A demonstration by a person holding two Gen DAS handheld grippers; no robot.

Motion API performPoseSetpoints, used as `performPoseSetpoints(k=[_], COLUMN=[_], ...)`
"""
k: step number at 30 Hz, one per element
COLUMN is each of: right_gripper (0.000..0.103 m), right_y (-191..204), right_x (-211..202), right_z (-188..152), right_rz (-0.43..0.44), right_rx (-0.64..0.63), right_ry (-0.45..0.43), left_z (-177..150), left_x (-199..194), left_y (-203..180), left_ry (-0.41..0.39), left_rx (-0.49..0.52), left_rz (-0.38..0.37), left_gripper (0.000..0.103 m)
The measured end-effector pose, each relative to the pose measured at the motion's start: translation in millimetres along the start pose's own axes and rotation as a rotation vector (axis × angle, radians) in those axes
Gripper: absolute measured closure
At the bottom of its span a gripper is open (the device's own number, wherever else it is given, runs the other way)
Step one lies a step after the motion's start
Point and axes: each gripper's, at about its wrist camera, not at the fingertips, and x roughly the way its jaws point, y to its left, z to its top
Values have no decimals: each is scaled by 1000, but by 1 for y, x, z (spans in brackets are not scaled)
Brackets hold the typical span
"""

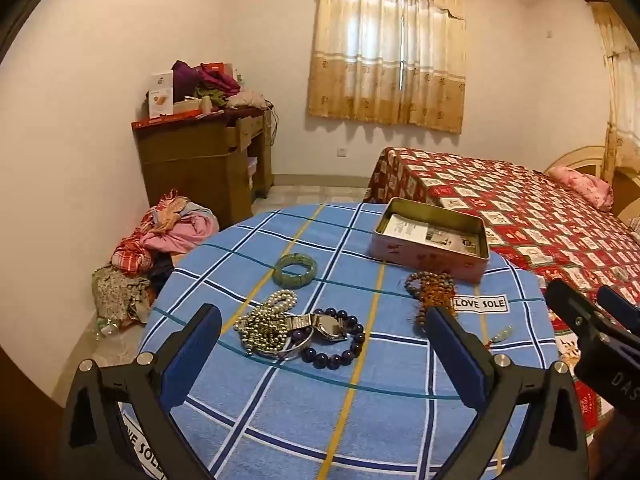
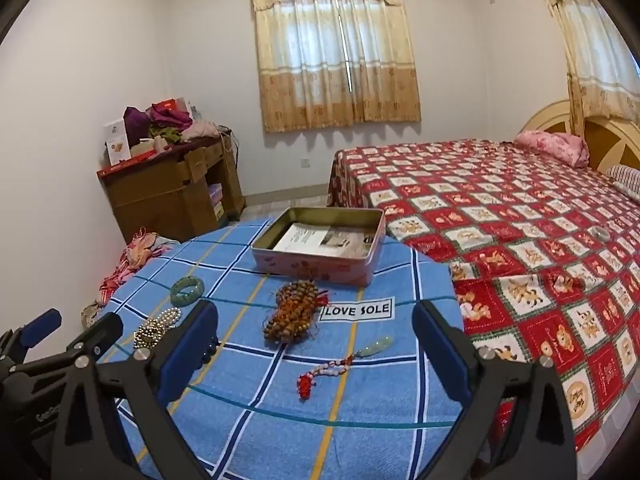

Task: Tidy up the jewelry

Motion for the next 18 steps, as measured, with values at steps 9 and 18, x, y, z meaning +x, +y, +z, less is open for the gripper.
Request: performPoseSetpoints(k=[9, 18], right_gripper=[3, 3], right_y=[-2, -3], right_x=[-2, -4], right_z=[0, 2], right_rz=[-4, -5], right_rx=[10, 15], right_ry=[4, -8], left_z=[-2, -2], left_x=[2, 3], left_y=[-3, -5], left_ry=[16, 22], left_rx=[16, 25], left_rz=[32, 46], left_gripper=[1, 1])
